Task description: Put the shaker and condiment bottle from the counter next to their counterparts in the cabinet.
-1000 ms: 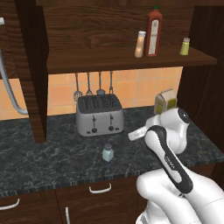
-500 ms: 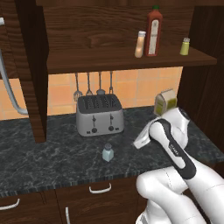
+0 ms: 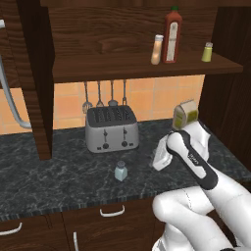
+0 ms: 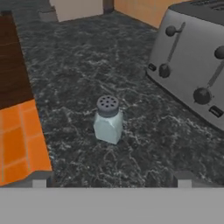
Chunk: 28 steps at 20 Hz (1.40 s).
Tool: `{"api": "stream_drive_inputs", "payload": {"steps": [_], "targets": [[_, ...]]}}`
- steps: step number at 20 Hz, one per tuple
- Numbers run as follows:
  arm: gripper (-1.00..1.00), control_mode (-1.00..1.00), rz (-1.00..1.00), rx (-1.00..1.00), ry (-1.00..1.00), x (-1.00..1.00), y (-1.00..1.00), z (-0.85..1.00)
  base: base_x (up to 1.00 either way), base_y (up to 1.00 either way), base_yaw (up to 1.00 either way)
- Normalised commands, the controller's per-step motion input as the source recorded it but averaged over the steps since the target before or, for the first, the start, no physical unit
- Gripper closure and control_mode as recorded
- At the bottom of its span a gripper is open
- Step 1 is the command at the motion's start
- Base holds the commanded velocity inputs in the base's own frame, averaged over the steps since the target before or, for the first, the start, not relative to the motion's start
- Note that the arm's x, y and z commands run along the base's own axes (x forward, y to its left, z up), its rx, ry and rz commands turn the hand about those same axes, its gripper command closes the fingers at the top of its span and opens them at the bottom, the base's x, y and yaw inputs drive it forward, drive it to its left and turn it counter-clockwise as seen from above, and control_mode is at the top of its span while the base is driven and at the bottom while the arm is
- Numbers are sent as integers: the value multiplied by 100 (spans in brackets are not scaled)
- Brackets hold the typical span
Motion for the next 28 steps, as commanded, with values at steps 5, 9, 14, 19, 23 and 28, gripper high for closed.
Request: {"api": "stream_drive_inputs", "payload": {"steps": [5,9,14,19,23,28], "targets": [[-100,-100,14,-8,-26,-8,27,-10,0,0,0],[-100,-100,15,-13,-17,-2,39,-21,0,0,0],[-100,-100,14,-2,2,11,27,-35,0,0,0],[-100,-100,13,0,13,37,2,-47,0,0,0],[-100,-100,3,0,12,8,6,-26,0,0,0],[-100,-100,2,5,1,0,0,-7,0,0,0]]}}
